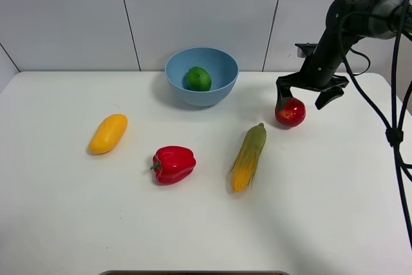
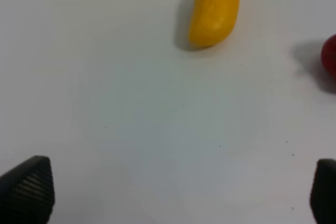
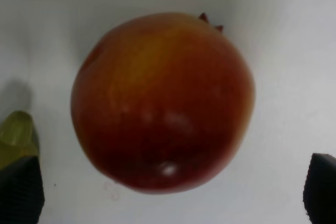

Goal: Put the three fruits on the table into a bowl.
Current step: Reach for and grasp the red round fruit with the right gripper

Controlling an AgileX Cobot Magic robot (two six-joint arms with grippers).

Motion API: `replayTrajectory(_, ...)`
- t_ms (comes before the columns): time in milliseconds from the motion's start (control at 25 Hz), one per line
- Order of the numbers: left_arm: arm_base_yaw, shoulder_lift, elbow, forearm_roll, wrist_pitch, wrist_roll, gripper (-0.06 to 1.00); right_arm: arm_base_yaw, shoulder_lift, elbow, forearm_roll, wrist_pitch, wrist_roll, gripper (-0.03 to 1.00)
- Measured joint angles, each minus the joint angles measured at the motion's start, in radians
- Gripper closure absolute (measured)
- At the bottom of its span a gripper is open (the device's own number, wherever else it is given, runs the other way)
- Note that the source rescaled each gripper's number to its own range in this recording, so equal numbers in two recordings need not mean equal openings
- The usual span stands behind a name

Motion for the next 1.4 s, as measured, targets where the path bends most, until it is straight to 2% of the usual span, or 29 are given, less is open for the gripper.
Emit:
replayTrajectory(560,0.000,0.000,0.000,0.000,0.000,0.000,-0.06,-0.013,0.060,0.000,0.072,-0.028,-0.047,-0.03)
replayTrajectory(1400,0.000,0.000,0.000,0.000,0.000,0.000,-0.06,-0.013,0.118,0.000,0.084,-0.155,-0.062,-0.03)
